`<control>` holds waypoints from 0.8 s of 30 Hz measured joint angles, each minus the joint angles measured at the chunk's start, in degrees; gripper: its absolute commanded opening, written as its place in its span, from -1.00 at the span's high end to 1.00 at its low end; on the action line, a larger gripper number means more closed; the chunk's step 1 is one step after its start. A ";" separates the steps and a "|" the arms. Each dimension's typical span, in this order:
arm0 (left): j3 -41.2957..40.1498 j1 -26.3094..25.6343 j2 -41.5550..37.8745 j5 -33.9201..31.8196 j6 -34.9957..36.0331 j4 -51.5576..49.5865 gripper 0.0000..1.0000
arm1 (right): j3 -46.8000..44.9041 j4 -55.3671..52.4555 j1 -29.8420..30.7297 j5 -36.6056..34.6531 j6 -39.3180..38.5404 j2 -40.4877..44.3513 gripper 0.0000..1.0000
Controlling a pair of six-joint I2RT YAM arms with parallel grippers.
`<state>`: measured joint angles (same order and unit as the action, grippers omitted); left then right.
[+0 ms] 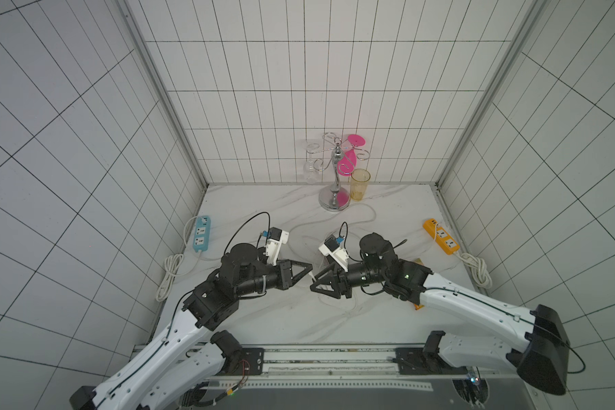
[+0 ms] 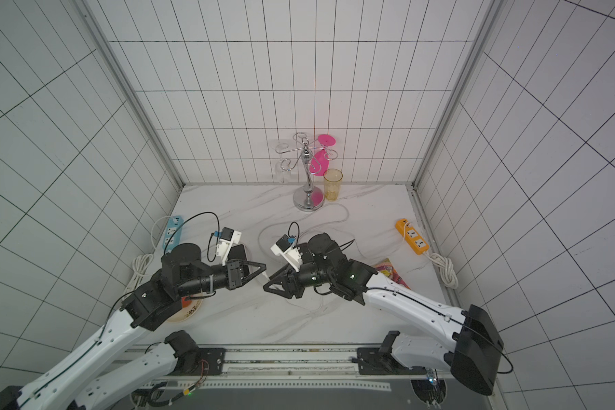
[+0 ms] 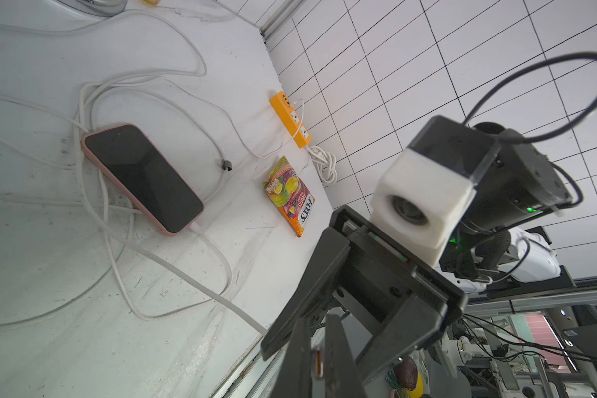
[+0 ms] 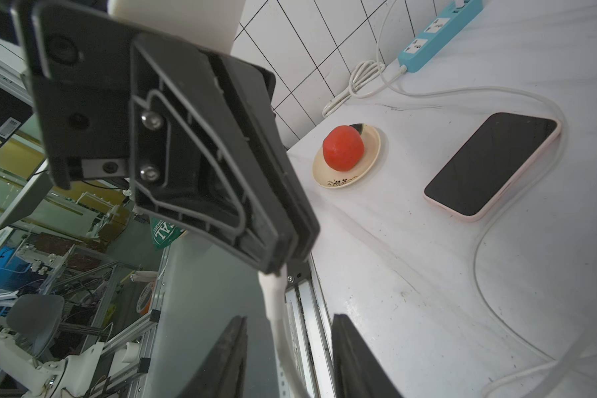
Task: Plug the charging cable into the phone
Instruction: Pick up the charging cable from the center of the board.
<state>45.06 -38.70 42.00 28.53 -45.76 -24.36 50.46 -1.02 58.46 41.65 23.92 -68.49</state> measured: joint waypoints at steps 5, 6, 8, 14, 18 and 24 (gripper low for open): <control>-1.16 0.00 -0.37 0.92 0.33 0.76 1.00 | 0.02 0.81 -0.02 1.79 1.18 0.15 0.22; -1.62 0.00 -0.59 1.07 0.31 1.11 1.00 | 0.02 0.98 -0.02 2.10 1.38 0.15 0.24; -2.21 0.00 -0.87 1.36 0.28 1.62 1.00 | 0.02 1.60 -0.15 2.71 1.97 0.15 0.34; -2.47 0.00 -0.96 2.21 0.28 2.99 1.00 | 0.00 3.65 -0.76 3.67 3.96 0.15 0.44; -2.78 0.00 -1.40 2.78 0.28 3.50 1.00 | 0.00 5.33 -0.92 4.17 5.35 0.15 0.45; -3.96 0.00 -2.56 3.30 0.11 4.11 1.00 | 0.00 6.73 -1.14 4.42 6.93 0.15 0.61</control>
<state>41.10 -38.70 39.44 31.83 -45.65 -20.25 50.46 5.72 57.32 46.06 30.85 -68.34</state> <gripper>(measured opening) 0.078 0.221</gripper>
